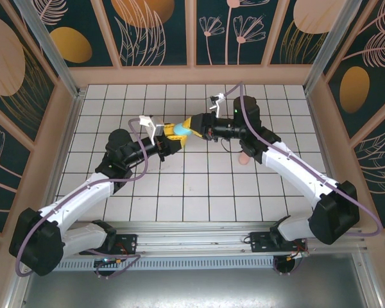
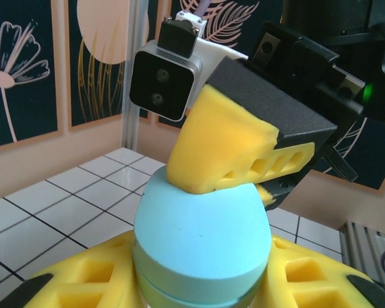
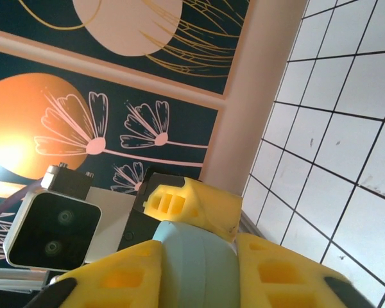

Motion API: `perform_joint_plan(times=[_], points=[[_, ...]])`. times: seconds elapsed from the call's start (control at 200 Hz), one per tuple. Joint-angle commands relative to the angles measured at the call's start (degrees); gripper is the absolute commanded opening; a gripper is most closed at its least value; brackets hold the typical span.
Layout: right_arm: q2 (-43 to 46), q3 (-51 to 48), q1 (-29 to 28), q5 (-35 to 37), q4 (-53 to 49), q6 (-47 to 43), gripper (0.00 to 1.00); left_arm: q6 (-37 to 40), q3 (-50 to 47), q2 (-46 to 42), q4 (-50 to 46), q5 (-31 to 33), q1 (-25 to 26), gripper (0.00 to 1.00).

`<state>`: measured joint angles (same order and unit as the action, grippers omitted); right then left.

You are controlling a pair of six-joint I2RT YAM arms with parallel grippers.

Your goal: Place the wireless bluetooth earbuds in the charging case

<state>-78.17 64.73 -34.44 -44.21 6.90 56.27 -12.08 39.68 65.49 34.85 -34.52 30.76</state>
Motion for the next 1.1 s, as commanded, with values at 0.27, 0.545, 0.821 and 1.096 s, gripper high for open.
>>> perform_joint_plan(times=[0.27, 0.545, 0.821, 1.096], points=[[-0.7, -0.3, 2.7, -0.5, 5.6, 1.9, 0.1, 4.4, -0.1, -5.2, -8.5, 8.7, 0.2, 0.75], [-5.4, 0.4, 9.5, 6.9, -7.4, -11.8, 0.1, 4.9, -1.6, -7.3, -14.8, 20.2, 0.2, 0.98], [-19.7, -3.5, 10.2, 8.1, -7.0, -18.8, 0.13, 5.1, -3.0, -7.4, -18.4, 25.9, 0.2, 0.98], [-29.9, -3.5, 10.2, 10.7, -1.2, -18.9, 0.15, 4.7, -5.5, -9.9, -19.7, 30.5, 0.2, 0.98]])
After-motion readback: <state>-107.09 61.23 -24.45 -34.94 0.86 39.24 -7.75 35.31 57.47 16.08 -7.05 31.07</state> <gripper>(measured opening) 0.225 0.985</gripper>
